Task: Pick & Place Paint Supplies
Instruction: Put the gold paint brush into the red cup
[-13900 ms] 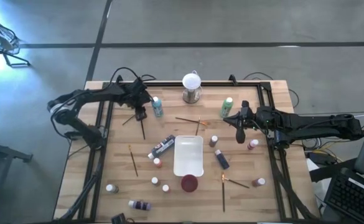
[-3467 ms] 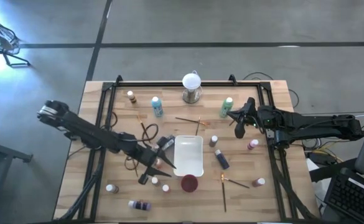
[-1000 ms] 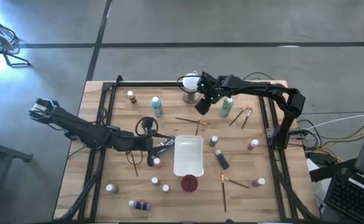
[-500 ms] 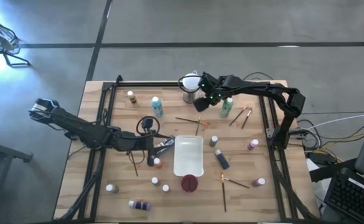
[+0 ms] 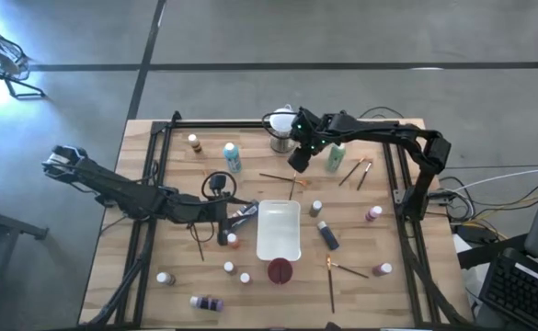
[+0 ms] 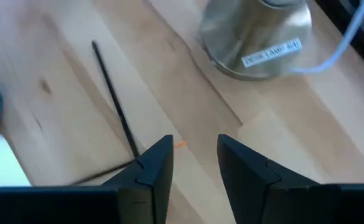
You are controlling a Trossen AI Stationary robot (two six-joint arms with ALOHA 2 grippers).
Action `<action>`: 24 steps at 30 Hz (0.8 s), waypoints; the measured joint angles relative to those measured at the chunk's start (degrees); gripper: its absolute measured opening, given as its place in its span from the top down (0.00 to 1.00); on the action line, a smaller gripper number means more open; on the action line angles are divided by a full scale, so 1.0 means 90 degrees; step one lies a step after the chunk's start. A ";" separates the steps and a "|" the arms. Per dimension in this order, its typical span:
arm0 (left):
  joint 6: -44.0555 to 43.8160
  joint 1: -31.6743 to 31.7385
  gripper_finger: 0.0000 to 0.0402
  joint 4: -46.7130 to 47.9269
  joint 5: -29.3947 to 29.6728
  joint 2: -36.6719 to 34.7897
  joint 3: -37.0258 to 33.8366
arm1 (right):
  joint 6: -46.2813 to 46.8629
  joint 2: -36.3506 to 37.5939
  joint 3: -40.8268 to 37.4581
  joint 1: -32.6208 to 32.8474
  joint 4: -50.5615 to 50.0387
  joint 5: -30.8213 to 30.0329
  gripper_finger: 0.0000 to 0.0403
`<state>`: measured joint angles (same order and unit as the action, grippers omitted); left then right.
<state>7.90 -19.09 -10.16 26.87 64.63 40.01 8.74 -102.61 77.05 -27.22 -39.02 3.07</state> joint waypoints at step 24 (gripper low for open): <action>0.0962 0.0336 0.62 0.0011 0.0005 -0.0125 0.0054 | -0.5903 -0.0162 0.0199 0.0414 -0.0114 -0.0860 0.72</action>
<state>16.56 -16.06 -10.06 26.92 63.51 40.49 -44.38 -104.07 78.84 -23.50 -40.05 -4.66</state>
